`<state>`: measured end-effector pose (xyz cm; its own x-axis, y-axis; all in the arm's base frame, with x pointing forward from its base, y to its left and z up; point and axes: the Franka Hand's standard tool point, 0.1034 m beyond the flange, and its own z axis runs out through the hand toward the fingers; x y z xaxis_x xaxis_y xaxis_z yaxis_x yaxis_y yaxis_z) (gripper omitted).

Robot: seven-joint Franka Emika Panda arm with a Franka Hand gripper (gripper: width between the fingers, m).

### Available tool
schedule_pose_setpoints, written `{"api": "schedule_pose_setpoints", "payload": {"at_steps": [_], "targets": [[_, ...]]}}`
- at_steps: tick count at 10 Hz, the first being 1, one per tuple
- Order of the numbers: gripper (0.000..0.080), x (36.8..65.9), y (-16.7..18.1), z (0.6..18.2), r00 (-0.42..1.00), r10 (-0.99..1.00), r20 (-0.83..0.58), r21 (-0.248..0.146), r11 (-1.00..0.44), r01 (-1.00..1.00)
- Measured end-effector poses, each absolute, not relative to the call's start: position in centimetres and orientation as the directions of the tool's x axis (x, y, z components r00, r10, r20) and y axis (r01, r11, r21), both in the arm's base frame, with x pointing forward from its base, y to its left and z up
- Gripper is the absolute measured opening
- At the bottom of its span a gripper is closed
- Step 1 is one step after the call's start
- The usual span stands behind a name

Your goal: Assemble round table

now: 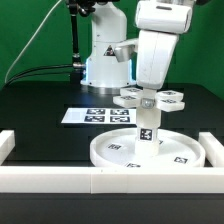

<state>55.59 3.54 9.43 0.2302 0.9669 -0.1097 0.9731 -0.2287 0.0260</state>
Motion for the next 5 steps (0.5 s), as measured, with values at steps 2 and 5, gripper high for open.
{"api": "schedule_pose_setpoints", "payload": {"at_steps": [2,5], "targets": [[0.0449,55.6,3.53,9.43,0.267,0.957,-0.108,0.03,-0.266,0.964],[0.0449,55.59,2.65,9.4,0.53,0.843,-0.094,0.046,-0.528,0.848]]}}
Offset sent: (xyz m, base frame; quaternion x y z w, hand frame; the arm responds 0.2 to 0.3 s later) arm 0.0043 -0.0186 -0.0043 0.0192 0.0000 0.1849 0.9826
